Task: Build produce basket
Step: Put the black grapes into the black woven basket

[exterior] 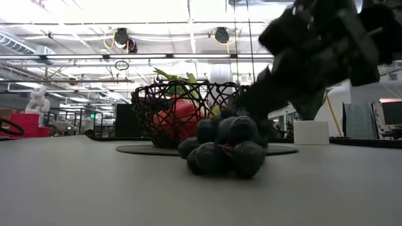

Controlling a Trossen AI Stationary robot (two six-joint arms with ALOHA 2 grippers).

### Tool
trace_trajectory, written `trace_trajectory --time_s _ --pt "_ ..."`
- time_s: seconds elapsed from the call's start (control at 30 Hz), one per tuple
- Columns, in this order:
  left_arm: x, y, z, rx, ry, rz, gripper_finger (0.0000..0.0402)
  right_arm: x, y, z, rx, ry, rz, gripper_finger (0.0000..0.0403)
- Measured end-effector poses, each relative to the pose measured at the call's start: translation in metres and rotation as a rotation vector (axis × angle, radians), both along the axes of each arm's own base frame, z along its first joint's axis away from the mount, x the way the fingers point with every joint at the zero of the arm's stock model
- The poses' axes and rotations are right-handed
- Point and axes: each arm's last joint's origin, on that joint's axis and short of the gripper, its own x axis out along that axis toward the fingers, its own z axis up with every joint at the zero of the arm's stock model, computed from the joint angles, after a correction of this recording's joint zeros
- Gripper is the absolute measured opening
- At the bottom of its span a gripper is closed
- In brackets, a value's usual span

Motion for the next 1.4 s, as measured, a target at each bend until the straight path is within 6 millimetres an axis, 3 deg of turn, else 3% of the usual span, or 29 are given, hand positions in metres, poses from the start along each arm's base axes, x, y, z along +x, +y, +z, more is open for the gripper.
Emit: trace_trajectory --time_s 0.27,0.6,0.77,1.1,1.4 --pt "-0.001 -0.002 0.000 -0.003 -0.004 -0.006 0.0243 -0.013 0.016 0.050 -0.027 -0.178 0.045 0.0006" --pt "-0.001 -0.002 0.000 -0.009 -0.008 -0.006 0.0243 -0.053 0.036 0.116 -0.107 -0.411 0.008 0.0004" --pt "-0.001 -0.002 0.001 -0.024 -0.015 -0.003 0.0243 -0.073 0.041 0.139 -0.173 -0.512 -0.023 0.0004" --pt "-0.002 -0.004 0.000 -0.029 -0.017 -0.009 0.0243 -0.097 0.048 0.158 -0.370 -0.616 -0.001 0.0004" --pt "-0.002 -0.004 0.000 -0.043 -0.023 -0.006 0.0243 -0.116 0.052 0.153 -0.527 -0.535 0.122 0.0004"
